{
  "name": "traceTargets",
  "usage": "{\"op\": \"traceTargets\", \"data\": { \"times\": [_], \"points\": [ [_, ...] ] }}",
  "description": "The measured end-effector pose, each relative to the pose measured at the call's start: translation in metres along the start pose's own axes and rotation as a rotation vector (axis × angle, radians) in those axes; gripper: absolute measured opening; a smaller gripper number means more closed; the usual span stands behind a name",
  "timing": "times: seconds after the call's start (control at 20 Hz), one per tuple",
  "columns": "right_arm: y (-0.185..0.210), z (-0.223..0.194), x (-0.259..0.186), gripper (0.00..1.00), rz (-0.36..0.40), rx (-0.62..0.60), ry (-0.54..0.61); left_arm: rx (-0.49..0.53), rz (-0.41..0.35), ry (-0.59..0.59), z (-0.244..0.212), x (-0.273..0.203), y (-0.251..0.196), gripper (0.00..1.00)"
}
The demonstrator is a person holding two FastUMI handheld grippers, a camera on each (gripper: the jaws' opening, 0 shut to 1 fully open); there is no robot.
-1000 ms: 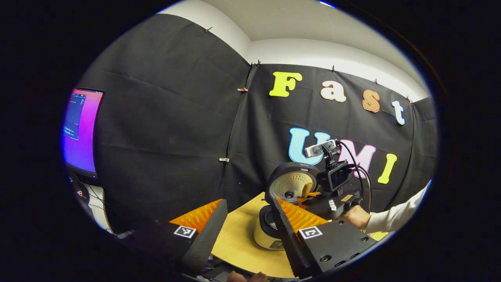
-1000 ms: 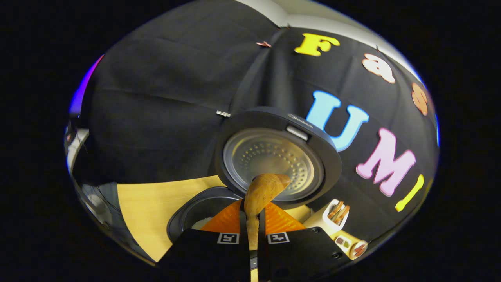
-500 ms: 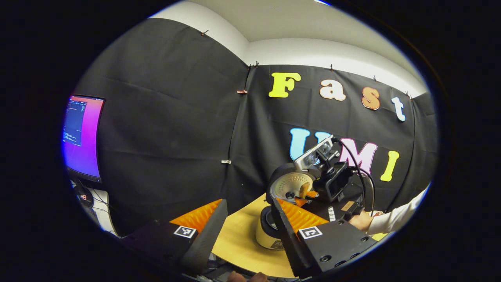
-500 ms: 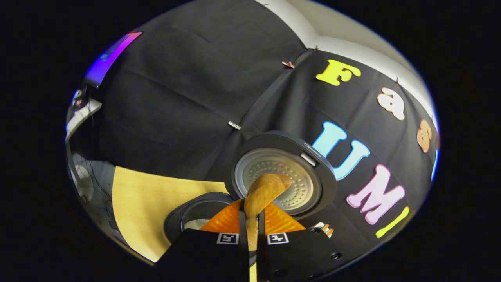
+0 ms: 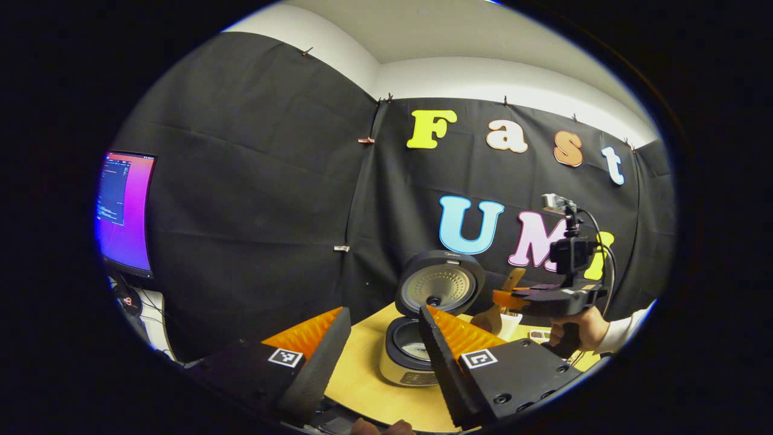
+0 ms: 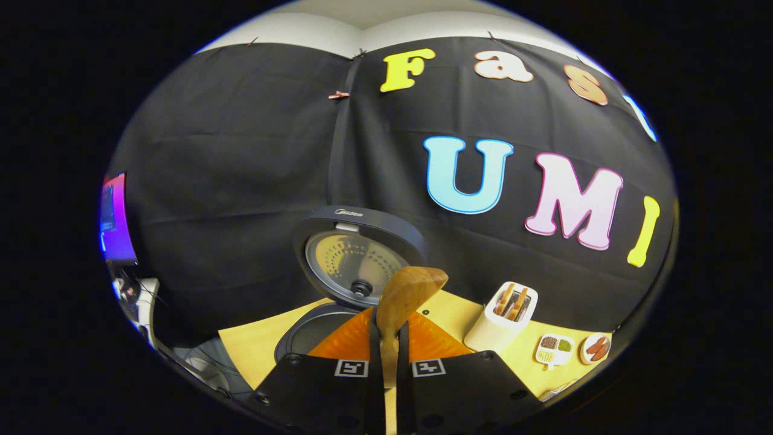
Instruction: Close the left gripper, press the button to open the rice cooker; take a wooden spoon from the chopstick holder with the right hand, scoop a spoonful of rice and pour it into the rice cooker, then put the wooden spoon back into the chopstick holder.
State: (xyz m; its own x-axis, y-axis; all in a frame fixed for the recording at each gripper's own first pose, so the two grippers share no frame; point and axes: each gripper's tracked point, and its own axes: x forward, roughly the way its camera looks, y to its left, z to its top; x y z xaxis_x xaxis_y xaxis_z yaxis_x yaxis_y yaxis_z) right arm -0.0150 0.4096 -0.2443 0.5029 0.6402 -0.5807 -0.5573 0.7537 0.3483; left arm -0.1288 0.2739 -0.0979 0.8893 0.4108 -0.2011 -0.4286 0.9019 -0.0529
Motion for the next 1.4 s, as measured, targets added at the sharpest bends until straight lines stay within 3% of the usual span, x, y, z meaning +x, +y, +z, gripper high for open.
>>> {"op": "traceTargets", "data": {
  "times": [0.25, 0.6, 0.75, 1.1, 1.25, 1.4],
  "points": [
    [-0.082, -0.008, -0.053, 0.11, -0.048, 0.179, 0.016, 0.004, -0.03, 0.012, -0.004, 0.008, -0.043, 0.8],
    [-0.266, -0.07, -0.135, 0.11, -0.312, 0.426, 0.047, 0.019, -0.077, 0.049, -0.018, 0.013, -0.112, 0.8],
    [-0.325, -0.098, -0.159, 0.11, -0.395, 0.501, 0.052, 0.027, -0.084, 0.068, -0.023, 0.014, -0.138, 0.8],
    [-0.423, -0.162, -0.191, 0.11, -0.531, 0.672, 0.051, 0.119, -0.084, 0.126, -0.038, 0.003, -0.178, 0.81],
    [-0.449, -0.192, -0.198, 0.11, -0.591, 0.726, 0.08, 0.177, -0.094, 0.156, -0.042, -0.001, -0.191, 0.81],
    [-0.461, -0.219, -0.188, 0.12, -0.604, 0.734, 0.125, 0.21, -0.097, 0.164, -0.042, 0.0, -0.199, 0.8]
  ]
}}
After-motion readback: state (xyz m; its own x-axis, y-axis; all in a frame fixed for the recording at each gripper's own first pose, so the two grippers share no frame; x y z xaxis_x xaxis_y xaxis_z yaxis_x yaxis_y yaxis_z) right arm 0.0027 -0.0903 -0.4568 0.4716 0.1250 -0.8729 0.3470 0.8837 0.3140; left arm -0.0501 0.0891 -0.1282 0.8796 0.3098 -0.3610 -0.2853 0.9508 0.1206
